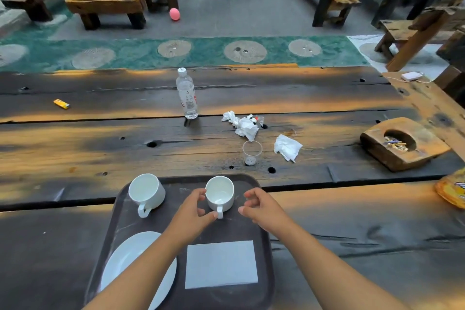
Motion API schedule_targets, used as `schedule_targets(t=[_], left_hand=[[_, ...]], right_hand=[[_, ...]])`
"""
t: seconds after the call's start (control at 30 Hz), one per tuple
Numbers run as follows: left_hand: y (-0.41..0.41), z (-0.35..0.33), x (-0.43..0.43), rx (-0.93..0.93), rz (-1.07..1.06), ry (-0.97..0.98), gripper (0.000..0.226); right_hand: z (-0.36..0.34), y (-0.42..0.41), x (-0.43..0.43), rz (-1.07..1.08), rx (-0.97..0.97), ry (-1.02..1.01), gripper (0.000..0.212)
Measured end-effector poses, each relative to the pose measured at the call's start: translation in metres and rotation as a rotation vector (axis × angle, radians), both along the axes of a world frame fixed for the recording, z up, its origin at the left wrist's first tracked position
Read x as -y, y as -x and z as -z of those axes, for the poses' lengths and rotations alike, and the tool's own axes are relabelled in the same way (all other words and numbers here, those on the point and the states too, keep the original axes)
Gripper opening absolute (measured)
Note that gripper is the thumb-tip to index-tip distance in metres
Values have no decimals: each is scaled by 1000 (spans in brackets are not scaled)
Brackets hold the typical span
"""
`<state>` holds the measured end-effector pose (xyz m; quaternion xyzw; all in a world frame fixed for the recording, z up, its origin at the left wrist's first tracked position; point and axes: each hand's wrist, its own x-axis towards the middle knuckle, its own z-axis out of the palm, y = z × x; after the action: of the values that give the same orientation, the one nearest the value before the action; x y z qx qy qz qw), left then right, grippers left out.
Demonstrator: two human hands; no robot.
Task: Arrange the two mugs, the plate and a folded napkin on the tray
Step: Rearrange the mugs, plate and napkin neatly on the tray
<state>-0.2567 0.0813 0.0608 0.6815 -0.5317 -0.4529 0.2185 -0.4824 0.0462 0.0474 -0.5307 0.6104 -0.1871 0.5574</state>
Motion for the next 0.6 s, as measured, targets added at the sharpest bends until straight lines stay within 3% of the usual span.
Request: schedule_targets(t=[0.27,0.6], left_hand=[[-12,21,15,13,-18,-57,76],[-23,46,38,-85,41,-199,101]], right_hand=[[12,-13,13,-19,-75,-41,65],[29,-36,36,-75,35,-118,91]])
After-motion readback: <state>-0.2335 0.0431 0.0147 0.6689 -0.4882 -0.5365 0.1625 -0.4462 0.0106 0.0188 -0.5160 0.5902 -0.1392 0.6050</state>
